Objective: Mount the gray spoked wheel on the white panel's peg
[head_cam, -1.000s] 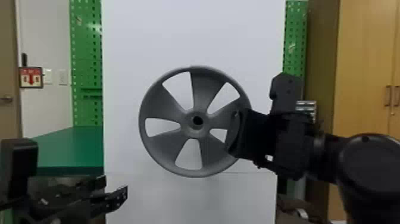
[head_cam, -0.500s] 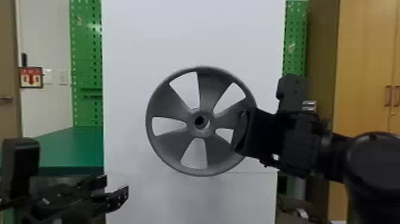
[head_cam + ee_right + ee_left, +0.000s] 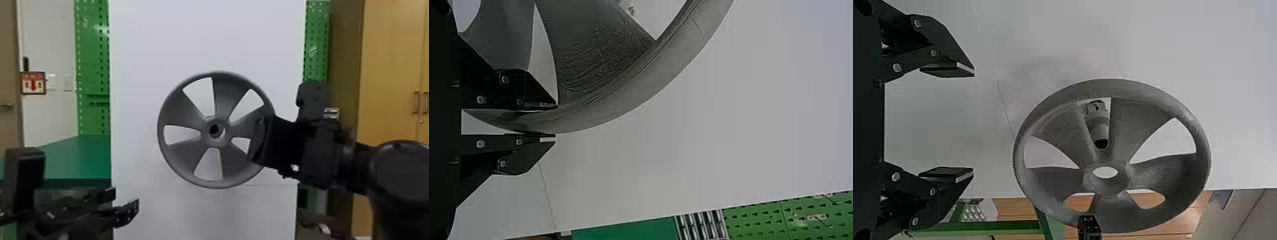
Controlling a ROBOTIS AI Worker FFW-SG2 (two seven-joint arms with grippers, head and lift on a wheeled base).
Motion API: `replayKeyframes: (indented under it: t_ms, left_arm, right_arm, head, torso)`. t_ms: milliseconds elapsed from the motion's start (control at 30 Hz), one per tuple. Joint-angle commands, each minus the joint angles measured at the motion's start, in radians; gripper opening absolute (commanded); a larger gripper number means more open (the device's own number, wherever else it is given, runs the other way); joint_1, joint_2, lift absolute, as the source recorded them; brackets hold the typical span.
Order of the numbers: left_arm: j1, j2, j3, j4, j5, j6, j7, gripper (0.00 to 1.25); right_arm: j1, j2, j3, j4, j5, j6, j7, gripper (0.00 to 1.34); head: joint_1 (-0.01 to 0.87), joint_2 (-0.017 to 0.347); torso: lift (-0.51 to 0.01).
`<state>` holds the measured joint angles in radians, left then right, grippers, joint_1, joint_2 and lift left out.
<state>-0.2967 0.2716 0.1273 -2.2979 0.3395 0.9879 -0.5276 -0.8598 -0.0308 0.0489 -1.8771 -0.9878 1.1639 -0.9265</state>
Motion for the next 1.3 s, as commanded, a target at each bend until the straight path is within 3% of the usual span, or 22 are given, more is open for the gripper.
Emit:
replayKeyframes:
  t_ms: [0, 1267]
  left_arm:
    - [-0.001, 0.000, 0.000, 0.000, 0.000, 0.000, 0.000, 0.71]
    - [-0.004, 0.000, -0.008, 0.000, -0.002, -0.002, 0.000, 0.71]
  right_arm:
    - [-0.002, 0.005, 0.003, 0.012, 0.003, -0.007, 0.000, 0.01]
    - [-0.047, 0.018, 0.020, 0.105, 0.012, -0.047, 0.002, 0.01]
  head:
    - [0.084, -0.008]
    - [0.084, -0.008]
  torso:
    - [-0.487]
    - [-0.487]
